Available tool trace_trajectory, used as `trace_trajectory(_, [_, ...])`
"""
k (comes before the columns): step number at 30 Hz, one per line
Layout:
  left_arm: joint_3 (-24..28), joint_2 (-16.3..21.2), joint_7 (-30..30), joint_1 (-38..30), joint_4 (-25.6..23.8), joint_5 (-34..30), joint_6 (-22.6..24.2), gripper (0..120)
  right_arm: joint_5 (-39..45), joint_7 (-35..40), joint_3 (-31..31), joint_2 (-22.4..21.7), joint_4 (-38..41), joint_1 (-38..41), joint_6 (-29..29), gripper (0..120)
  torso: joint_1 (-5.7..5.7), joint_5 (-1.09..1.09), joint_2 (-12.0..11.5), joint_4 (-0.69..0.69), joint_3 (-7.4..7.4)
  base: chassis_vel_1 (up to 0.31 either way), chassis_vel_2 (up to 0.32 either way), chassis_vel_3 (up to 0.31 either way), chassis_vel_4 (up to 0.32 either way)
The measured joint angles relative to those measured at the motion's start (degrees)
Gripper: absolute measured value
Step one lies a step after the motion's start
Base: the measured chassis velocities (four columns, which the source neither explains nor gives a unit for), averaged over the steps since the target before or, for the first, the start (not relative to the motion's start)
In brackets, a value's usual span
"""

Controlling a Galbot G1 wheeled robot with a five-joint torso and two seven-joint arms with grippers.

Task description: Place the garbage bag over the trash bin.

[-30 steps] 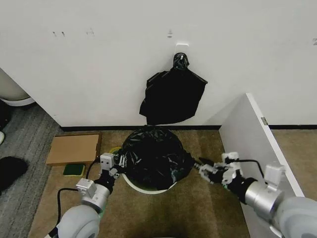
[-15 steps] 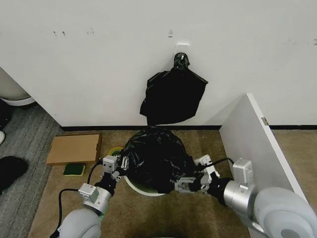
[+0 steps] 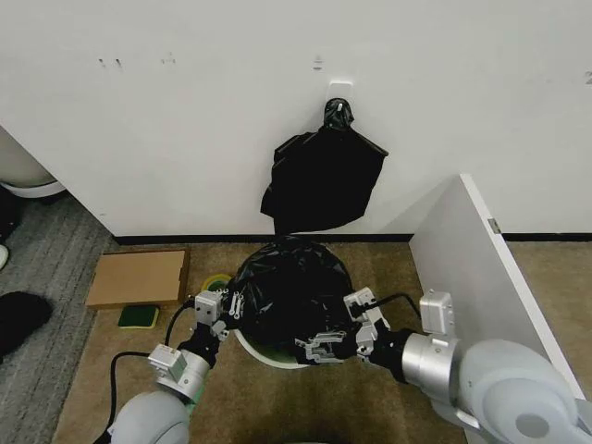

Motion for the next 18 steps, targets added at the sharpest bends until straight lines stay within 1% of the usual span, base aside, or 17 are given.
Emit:
trace_trajectory(2, [-0.1,0.1,0.0,0.2,-0.2,-0.1,-0.1,4,-0.9,0.0,-1.5,0.0,-0.8,1.3,-0.3,100,0.0,0.0,0.0,0.0,0.0,0.0,0.0,0.0,0.0])
trace_trajectory(5, [-0.1,0.1,0.1,0.3,-0.2,-0.1,-0.1,4,-1.4,0.0,-2.2,-0.1,-1.2,2.0,-0.4,98,0.0,0.0,0.0,0.0,0.0,0.0,0.0,0.0,0.0])
trace_trajectory(6, [-0.1,0.2,0.1,0.3,-0.2,-0.1,-0.1,4,-1.6,0.0,-2.4,-0.1,-1.3,2.3,-0.4,95,0.0,0.0,0.0,0.0,0.0,0.0,0.0,0.0,0.0])
trace_trajectory(7, [0.0,0.2,0.1,0.3,-0.2,-0.2,-0.1,4,-2.1,-0.1,-3.1,-0.3,-1.5,2.9,-0.5,90,0.0,0.0,0.0,0.0,0.0,0.0,0.0,0.0,0.0])
trace_trajectory(9, [0.0,0.2,0.1,0.1,-0.2,-0.4,-0.1,4,-2.7,-0.1,-3.8,-0.4,-1.5,3.4,-0.5,81,0.0,0.0,0.0,0.0,0.0,0.0,0.0,0.0,0.0])
trace_trajectory(10, [0.0,0.2,0.1,0.1,-0.2,-0.4,-0.1,4,-2.7,-0.1,-3.8,-0.4,-1.5,3.4,-0.5,81,0.0,0.0,0.0,0.0,0.0,0.0,0.0,0.0,0.0])
trace_trajectory(12, [0.0,0.1,0.1,-0.1,-0.2,-0.6,-0.1,4,-3.2,-0.2,-4.1,-0.5,-1.5,3.5,-0.6,73,0.0,0.0,0.0,0.0,0.0,0.0,0.0,0.0,0.0])
trace_trajectory(14, [0.0,0.0,0.0,-0.2,-0.2,-1.1,-0.1,4,-4.0,-0.3,-4.3,-0.5,-1.5,3.3,-0.6,63,0.0,0.0,0.0,0.0,0.0,0.0,0.0,0.0,0.0])
trace_trajectory(15, [0.0,0.0,0.0,-0.2,-0.2,-1.3,0.0,4,-4.2,-0.4,-4.3,-0.5,-1.5,3.2,-0.6,62,0.0,0.0,0.0,0.0,0.0,0.0,0.0,0.0,0.0])
trace_trajectory(16, [0.0,-0.1,-0.1,-0.3,-0.2,-1.6,0.0,4,-4.7,-0.4,-4.3,-0.5,-1.6,3.1,-0.6,55,0.0,0.0,0.0,0.0,0.0,0.0,0.0,0.0,0.0])
trace_trajectory(17, [0.0,-0.1,-0.1,-0.3,-0.2,-1.6,0.0,4,-4.7,-0.4,-4.3,-0.5,-1.6,3.1,-0.6,55,0.0,0.0,0.0,0.0,0.0,0.0,0.0,0.0,0.0])
trace_trajectory(18, [-0.1,-0.1,-0.1,-0.3,-0.2,-1.8,0.1,4,-5.1,-0.5,-4.4,-0.5,-1.6,3.0,-0.6,51,0.0,0.0,0.0,0.0,0.0,0.0,0.0,0.0,0.0])
